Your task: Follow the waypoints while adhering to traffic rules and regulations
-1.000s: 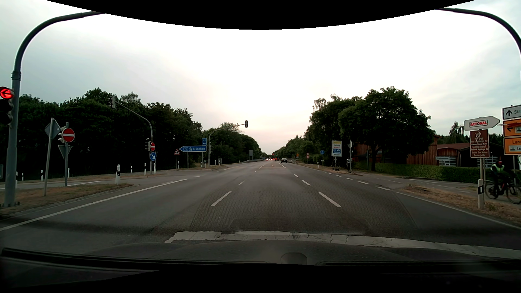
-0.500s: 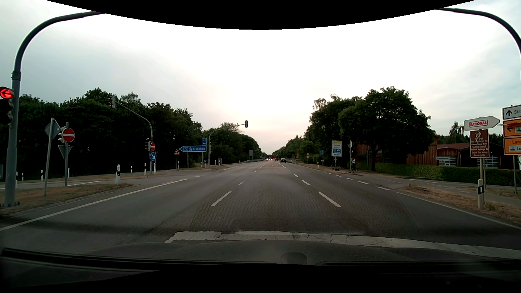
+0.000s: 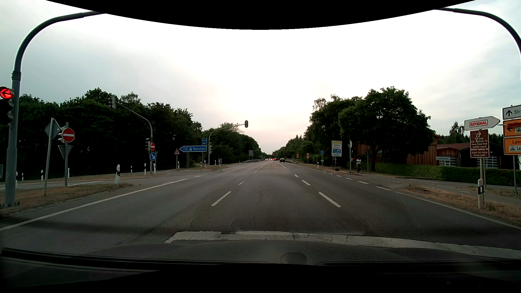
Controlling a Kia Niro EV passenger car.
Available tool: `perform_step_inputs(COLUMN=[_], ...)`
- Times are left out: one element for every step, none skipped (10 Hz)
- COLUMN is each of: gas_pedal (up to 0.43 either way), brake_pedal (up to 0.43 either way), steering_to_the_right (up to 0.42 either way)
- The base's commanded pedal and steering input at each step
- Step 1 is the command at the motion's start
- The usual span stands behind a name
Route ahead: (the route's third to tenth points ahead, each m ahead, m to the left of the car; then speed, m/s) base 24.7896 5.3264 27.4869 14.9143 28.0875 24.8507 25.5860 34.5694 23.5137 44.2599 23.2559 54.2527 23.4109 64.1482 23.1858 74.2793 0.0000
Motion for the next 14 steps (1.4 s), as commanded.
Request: perform_step_inputs(gas_pedal=[0.000, 0.000, 0.000, 0.000, 0.000, 0.000, 0.000, 0.000, 0.000, 0.000, 0.000, 0.000, 0.000, 0.000], brake_pedal=[0.232, 0.232, 0.232, 0.232, 0.232, 0.232, 0.232, 0.232, 0.232, 0.232, 0.232, 0.232, 0.232, 0.232], steering_to_the_right=[-0.001, -0.001, -0.001, -0.001, -0.001, -0.001, -0.001, -0.001, -0.001, -0.001, -0.001, -0.001, -0.001, -0.001])
